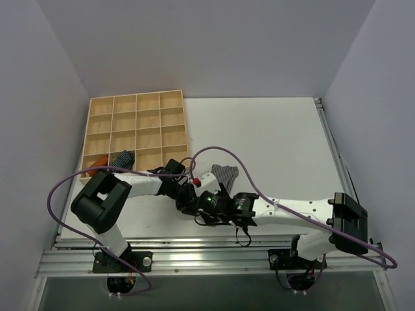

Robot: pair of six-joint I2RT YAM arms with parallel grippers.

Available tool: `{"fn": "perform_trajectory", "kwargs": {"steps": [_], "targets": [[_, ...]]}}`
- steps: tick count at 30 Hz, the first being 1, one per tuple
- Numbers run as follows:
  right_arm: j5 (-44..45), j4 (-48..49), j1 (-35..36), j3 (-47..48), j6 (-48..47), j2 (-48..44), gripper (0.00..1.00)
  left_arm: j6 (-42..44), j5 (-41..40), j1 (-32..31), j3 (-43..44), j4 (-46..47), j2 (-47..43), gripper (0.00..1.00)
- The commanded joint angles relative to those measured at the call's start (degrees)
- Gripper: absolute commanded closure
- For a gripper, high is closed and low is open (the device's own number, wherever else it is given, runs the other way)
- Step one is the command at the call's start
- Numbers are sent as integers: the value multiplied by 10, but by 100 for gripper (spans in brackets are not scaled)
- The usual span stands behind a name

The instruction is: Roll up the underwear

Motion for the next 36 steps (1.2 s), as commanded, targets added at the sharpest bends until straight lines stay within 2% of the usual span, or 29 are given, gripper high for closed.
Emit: {"fn": "perform_trajectory", "kwargs": {"steps": [1,6,16,23,31,33,36], "targets": [[89,-17,27,30,-81,21,44,58,26,20,39,-108,13,98],[91,-18,53,49,-133,57,43,57,57,44,58,-121,16,98],[123,6,111,81,-163,129,44,59,106,69,117,-168,58,98],[183,0,127,73,-156,154,44,93,108,80,139,-220,69,98],[202,-11,141,90,-170,188,46,103,105,86,149,-245,75,98],[208,-21,144,94,-164,190,49,105,102,86,154,-251,77,98],[213,-27,148,96,-152,182,66,121,92,87,164,-271,80,98]]}}
